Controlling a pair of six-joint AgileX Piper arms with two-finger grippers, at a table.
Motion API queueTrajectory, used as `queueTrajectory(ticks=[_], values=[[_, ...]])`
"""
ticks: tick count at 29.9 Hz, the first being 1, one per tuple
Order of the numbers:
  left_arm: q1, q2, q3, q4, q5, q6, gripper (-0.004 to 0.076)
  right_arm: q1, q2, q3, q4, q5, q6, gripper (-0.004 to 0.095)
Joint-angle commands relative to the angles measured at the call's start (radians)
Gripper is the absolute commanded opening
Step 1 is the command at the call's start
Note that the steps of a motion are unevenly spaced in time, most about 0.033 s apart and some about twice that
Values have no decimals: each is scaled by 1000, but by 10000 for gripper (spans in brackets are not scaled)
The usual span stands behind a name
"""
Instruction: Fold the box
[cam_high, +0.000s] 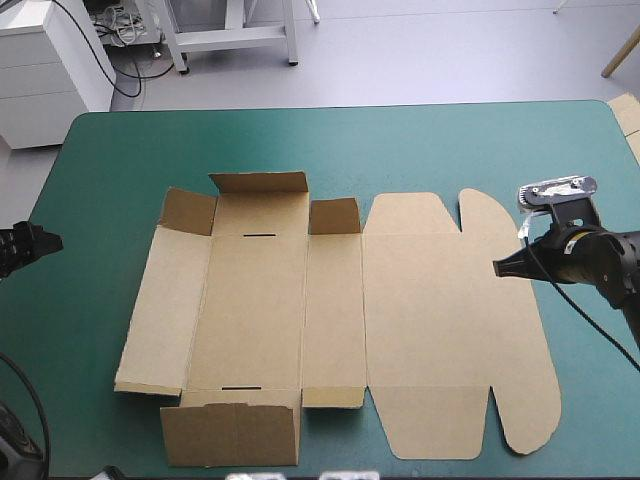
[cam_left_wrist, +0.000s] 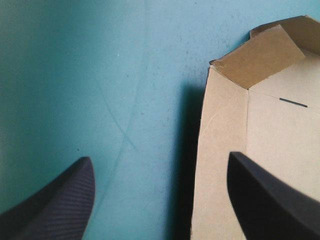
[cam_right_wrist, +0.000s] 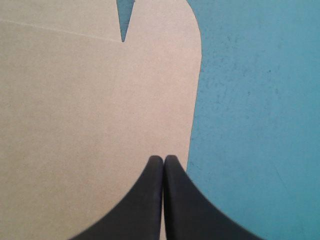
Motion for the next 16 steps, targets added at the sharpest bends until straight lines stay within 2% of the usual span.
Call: queueTrajectory(ticks=[1, 8, 16], values=[[2, 19, -32, -55, 42, -1, 571, -9, -23, -21, -4, -43, -10, -21], [0, 126, -28, -69, 42, -2, 571, -9, -23, -21, -6, -43, -10, -21], [-48, 171, 90, -80, 48, 26, 571, -9, -23, -21, -4, -90, -28, -21]])
